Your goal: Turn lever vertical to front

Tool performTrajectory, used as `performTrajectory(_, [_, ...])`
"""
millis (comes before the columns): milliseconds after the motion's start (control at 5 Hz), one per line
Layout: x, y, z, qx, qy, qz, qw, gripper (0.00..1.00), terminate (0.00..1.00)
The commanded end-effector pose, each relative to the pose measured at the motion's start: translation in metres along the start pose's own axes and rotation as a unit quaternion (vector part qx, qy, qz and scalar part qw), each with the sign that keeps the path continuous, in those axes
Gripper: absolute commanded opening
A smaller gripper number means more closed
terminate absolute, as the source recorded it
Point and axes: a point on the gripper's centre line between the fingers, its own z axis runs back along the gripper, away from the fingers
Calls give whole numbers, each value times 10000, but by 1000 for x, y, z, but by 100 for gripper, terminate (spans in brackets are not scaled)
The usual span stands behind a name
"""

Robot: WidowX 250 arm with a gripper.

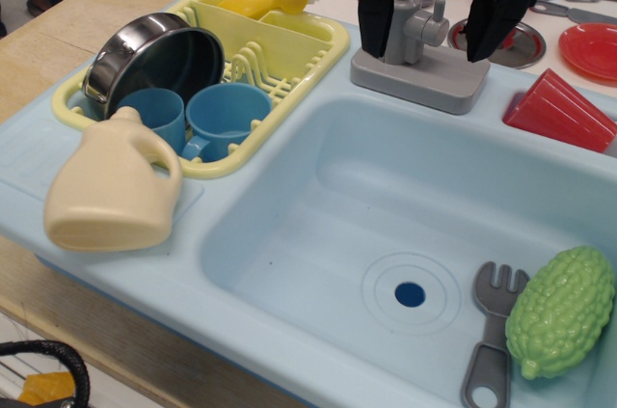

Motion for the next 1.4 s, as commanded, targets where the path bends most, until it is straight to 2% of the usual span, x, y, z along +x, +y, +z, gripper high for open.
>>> performTrajectory(0, [0, 0, 0, 0, 0, 0, 10000, 100, 0])
performTrajectory(400, [32, -12, 4, -35, -531, -337, 9980, 100, 0])
performTrajectory(800, [50, -24, -2, -144, -661, -668, 9955, 100, 0])
performTrajectory(1000, [51, -22, -10, -185, -595, -638, 9960, 100, 0])
performTrajectory(1200, [55, -21, -18, -355, -700, -698, 9945, 100, 0])
